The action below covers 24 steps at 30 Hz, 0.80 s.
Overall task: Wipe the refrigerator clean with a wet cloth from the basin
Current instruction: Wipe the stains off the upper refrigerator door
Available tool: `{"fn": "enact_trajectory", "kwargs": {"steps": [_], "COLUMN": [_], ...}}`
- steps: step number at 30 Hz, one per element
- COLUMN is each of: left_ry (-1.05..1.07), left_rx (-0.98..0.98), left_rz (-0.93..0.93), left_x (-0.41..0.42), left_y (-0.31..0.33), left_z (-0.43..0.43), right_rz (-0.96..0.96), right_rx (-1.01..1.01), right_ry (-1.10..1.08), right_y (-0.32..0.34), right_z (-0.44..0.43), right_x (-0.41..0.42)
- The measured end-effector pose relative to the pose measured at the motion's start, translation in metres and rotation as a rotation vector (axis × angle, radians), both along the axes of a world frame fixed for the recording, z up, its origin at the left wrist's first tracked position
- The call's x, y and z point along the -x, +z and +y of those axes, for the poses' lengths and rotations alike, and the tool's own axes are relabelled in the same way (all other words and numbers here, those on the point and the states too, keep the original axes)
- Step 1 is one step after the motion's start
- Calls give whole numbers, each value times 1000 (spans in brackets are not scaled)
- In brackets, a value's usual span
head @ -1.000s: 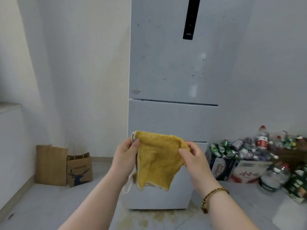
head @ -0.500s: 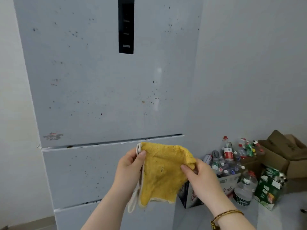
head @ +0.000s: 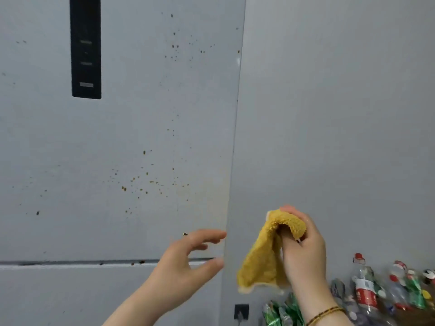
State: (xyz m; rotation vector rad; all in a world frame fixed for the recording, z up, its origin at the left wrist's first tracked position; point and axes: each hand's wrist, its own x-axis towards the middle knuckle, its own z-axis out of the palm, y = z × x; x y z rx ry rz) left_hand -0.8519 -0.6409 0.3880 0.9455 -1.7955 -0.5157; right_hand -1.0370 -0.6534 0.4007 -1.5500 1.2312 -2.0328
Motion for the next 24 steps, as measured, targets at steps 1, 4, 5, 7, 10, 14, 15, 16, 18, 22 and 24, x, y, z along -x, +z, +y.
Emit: {"fn": "enact_trajectory", "kwargs": {"steps": [1, 4, 5, 7, 10, 14, 15, 16, 18, 22, 24], "left_ry": [76, 333, 414, 560, 751, 823, 832, 844, 878, 903, 928], "left_rx": [42, 280, 352, 471, 574, 575, 581, 591, 600, 577, 568], "left_rz": [27, 74, 38, -52, -163, -235, -262, -282, -294, -286, -269], "left_x": [15, 50, 57, 61, 57, 50, 47, 44, 40, 35, 32], "left_y": [8, 29, 36, 46, 68, 100, 105, 109, 115, 124, 128], "left_z": [-8, -37, -47, -68, -89, -104, -108, -109, -111, -114, -117], "right_rz": [5, -33, -52, -72, -99, -174, -217, -262, -353, -189, -15], "right_rx": [44, 117, 134, 135, 105, 121, 91, 51, 30, 203, 353], "right_ry": [26, 85, 116, 179, 265, 385, 447, 518, 640, 700, 662], "right_y": [4, 16, 20, 26, 37, 50, 55, 62, 76, 65, 50], "right_z": [-12, -47, -60, -85, -117, -146, -151, -153, -158, -172, -178], "right_x": [14, 46, 51, 55, 41, 6, -5, -15, -27, -40, -48]}}
